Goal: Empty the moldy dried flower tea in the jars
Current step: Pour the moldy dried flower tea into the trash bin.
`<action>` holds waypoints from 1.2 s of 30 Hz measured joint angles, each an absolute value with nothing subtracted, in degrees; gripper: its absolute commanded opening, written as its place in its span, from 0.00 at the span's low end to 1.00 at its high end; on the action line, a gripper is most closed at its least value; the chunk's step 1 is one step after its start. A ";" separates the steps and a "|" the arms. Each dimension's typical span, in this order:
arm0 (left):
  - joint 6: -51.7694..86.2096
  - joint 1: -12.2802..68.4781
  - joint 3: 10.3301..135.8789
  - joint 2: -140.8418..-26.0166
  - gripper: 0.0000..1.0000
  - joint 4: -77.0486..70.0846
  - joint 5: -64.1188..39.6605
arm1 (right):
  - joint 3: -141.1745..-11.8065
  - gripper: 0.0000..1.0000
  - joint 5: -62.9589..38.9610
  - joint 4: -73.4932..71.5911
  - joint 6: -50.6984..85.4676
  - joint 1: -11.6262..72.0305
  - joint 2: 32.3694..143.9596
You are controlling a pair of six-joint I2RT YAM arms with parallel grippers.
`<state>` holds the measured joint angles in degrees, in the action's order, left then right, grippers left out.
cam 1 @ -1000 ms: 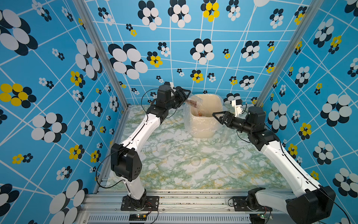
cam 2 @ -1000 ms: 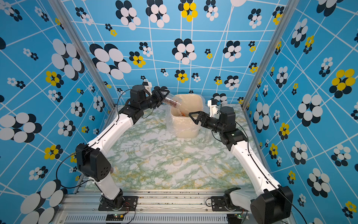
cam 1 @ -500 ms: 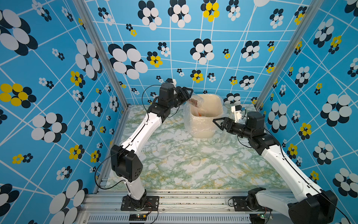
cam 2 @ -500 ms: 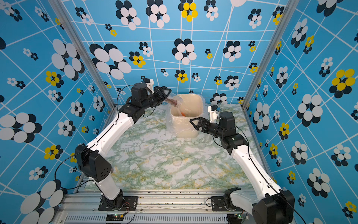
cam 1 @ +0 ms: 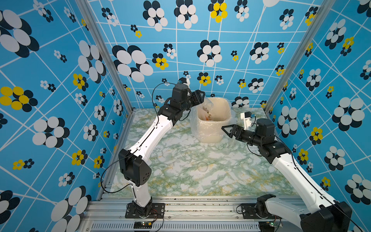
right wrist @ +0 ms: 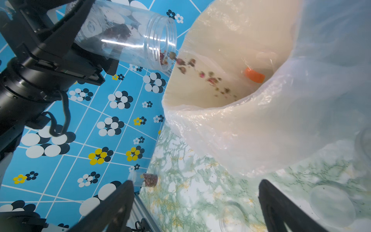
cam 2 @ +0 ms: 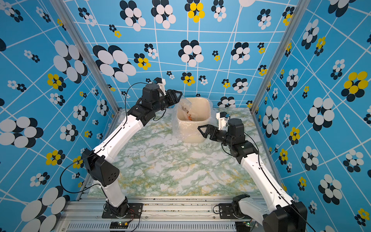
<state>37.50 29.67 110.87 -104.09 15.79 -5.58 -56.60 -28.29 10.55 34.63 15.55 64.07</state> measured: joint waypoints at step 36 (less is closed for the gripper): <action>12.43 40.16 144.14 -123.66 0.00 43.51 14.28 | -55.86 0.99 -26.28 12.75 32.10 15.55 63.11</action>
<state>12.43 40.16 144.14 -123.66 43.51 14.28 -55.86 -26.28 12.75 32.10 15.55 63.11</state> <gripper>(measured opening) 0.655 0.991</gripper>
